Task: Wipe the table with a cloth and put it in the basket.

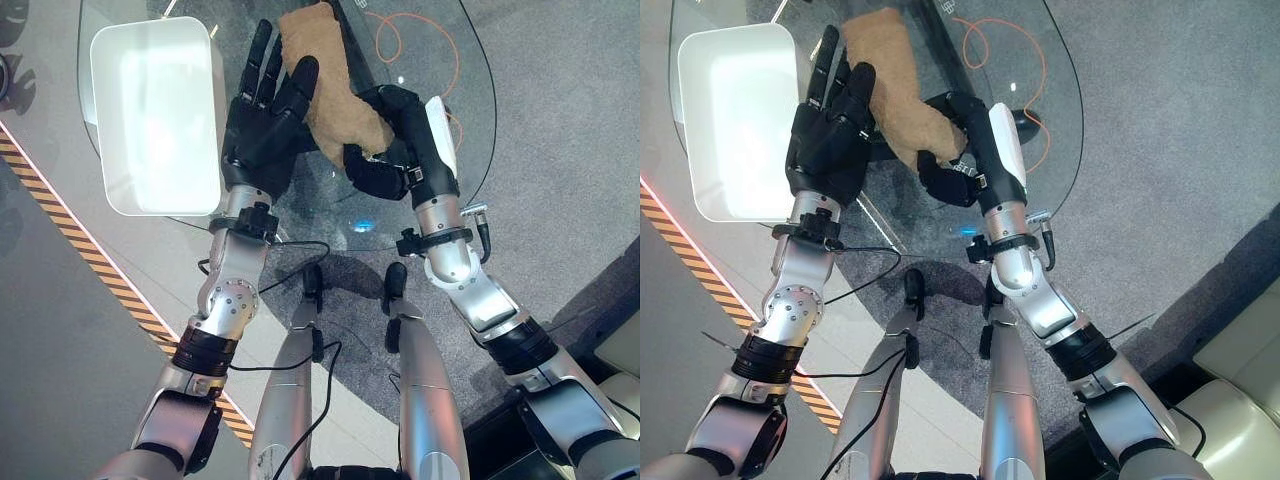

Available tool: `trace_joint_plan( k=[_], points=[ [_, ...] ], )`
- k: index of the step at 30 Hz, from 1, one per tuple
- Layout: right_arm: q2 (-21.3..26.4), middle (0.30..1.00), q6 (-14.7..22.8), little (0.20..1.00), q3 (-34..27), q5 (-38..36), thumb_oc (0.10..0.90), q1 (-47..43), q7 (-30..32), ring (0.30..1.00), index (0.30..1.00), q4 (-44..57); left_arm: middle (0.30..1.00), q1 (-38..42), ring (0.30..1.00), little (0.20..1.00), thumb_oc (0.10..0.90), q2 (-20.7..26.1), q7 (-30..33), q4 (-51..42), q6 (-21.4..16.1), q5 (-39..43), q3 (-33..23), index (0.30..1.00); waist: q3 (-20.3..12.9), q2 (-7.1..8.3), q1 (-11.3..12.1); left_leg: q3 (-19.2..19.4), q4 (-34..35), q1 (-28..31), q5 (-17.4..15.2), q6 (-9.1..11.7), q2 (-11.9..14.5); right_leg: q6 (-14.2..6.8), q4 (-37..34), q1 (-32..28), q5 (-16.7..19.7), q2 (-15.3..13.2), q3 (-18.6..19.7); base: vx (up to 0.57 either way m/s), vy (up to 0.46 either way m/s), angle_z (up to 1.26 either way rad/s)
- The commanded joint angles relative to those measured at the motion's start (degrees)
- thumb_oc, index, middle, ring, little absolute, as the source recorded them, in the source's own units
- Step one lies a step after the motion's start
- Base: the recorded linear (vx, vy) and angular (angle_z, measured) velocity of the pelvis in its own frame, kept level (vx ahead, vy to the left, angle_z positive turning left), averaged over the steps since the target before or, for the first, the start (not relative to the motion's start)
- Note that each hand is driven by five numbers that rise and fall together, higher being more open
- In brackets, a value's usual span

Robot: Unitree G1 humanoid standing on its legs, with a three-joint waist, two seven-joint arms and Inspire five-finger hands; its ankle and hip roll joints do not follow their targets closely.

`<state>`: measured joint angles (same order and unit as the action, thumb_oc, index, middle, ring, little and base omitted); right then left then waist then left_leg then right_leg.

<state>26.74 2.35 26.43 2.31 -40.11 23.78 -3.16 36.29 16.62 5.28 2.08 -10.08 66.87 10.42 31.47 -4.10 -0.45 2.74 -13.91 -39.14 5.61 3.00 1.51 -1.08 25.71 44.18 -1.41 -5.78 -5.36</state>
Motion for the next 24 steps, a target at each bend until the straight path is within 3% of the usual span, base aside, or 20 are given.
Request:
trace_joint_plan(
  k=[1, 19, 20, 21, 22, 23, 24],
  points=[
    [-3.27, 0.3, 7.42, 0.2, 0.4, 2.41, 0.1, -11.67, -1.23, 0.3, 0.3, 16.7, 0.9, 7.36, 0.9, 0.9, 0.8, -0.32, -2.02, -8.03, -1.84, 0.75, -0.15, 0.9, -1.68, 0.45, -0.21, 2.09, -0.6, 2.17, -3.84, -0.94, -3.96, -0.47, -2.78, -4.51, -3.44, 3.05, -2.5, 0.0, 0.0, 0.0],
    [-3.34, 0.3, 8.1, 0.2, 1.98, 2.97, 0.1, -12.88, -3.51, 0.3, 0.3, 16.88, 0.9, 7.32, 0.9, 0.9, 0.8, -1.07, -2.75, -7.59, -2.1, 0.52, -0.11, 0.9, -1.68, 0.52, 0.17, 1.91, -0.62, 2.29, -3.87, -0.84, -4.01, -0.46, -2.58, -4.6, -3.66, 3.1, -2.82, 0.0, 0.0, 0.0],
    [-3.26, 0.3, 8.17, 0.2, 1.86, 2.88, 0.1, -12.85, -3.62, 0.3, 0.3, 16.9, 0.789, 7.32, 0.789, 0.771, 0.671, -1.02, -2.62, -7.8, -2.44, 0.33, -0.11, 0.789, -1.68, 0.52, 0.17, 1.9, -0.69, 2.13, -3.87, -0.82, -4.0, -0.46, -2.52, -4.44, -3.67, 3.1, -2.83, 0.0, 0.0, 0.0],
    [-3.3, 0.3, 8.2, 0.2, 1.85, 2.88, 0.1, -12.75, -3.63, 0.3, 0.3, 16.93, 0.625, 7.29, 0.625, 0.579, 0.479, -1.02, -2.6, -7.85, -2.63, 0.21, -0.13, 0.625, -1.68, 0.55, 0.18, 1.87, -0.71, 2.11, -3.86, -0.81, -3.99, -0.48, -2.48, -4.41, -3.66, 3.11, -2.84, 0.0, 0.0, 0.0],
    [-3.39, 0.3, 8.23, 0.2, 1.84, 3.0, 0.1, -12.64, -3.62, 0.3, 0.3, 16.94, 0.54, 7.21, 0.54, 0.48, 0.38, -1.13, -2.86, -7.77, -2.95, -0.04, -0.1, 0.54, -1.68, 0.6, 0.17, 1.82, -0.74, 2.08, -3.87, -0.82, -3.99, -0.49, -2.44, -4.38, -3.66, 3.13, -2.82, 0.0, 0.0, 0.0],
    [-3.47, 0.3, 8.42, 0.2, 1.77, 3.07, 0.1, -12.51, -3.71, 0.3, 0.3, 16.86, 0.3, 7.21, 0.3, 0.2, 0.1, -1.31, -3.07, -7.84, -3.03, -0.53, -0.18, 0.3, -1.68, 0.63, 0.17, 1.83, -0.78, 2.01, -3.92, -0.82, -3.97, -0.5, -2.37, -4.26, -3.66, 3.11, -2.83, 0.0, 0.0, 0.0],
    [-3.54, 0.3, 8.38, 0.2, 1.76, 3.11, 0.1, -12.48, -3.75, 0.3, 0.3, 16.96, 0.3, 7.26, 0.3, 0.2, 0.1, -1.29, -3.06, -8.01, -3.03, -0.78, -0.11, 0.3, -1.68, 0.63, 0.16, 1.8, -0.71, 2.02, -3.92, -0.85, -4.01, -0.49, -2.41, -4.26, -3.68, 3.16, -2.81, 0.0, 0.0, 0.0]
  ],
)
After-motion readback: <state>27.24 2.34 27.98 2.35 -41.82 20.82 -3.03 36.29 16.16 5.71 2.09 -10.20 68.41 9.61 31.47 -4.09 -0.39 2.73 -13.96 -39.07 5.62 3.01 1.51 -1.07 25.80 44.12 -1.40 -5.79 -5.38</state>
